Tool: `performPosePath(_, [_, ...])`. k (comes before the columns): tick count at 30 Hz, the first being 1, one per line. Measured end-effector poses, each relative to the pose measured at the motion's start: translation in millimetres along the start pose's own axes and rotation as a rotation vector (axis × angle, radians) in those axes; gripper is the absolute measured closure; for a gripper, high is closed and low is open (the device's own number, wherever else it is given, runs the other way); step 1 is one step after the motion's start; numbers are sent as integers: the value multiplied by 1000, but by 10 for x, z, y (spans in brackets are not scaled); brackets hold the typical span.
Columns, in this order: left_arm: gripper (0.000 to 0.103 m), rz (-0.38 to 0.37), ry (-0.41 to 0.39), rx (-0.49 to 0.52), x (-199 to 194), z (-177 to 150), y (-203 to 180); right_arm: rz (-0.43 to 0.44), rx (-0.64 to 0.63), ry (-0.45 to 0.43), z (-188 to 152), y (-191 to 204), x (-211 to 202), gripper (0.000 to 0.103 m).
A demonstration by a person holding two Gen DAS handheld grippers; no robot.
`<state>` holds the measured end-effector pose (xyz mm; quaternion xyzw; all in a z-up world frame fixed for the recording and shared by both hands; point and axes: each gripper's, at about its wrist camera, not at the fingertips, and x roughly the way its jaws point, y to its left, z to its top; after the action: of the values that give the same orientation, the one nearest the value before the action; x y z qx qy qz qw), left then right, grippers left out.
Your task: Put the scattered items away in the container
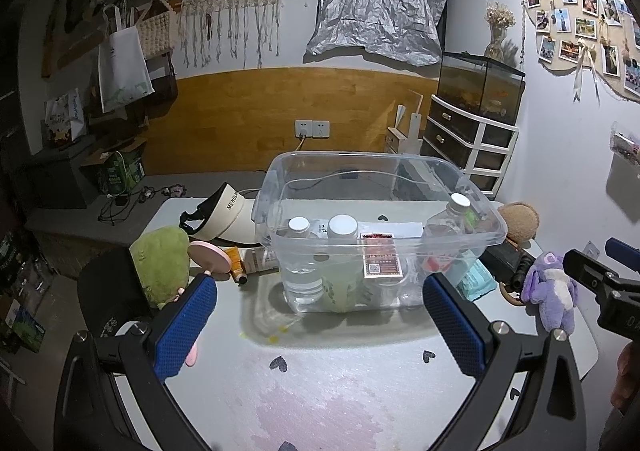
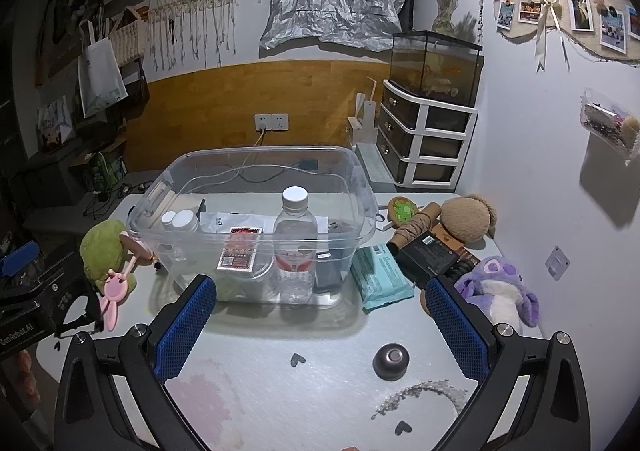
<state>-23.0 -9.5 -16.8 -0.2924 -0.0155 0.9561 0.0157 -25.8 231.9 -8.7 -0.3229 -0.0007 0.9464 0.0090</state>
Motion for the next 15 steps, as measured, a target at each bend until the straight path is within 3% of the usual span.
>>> performPosePath(15, [0, -43, 65, 42, 426, -75, 80, 1, 19, 80, -223, 169, 439, 0])
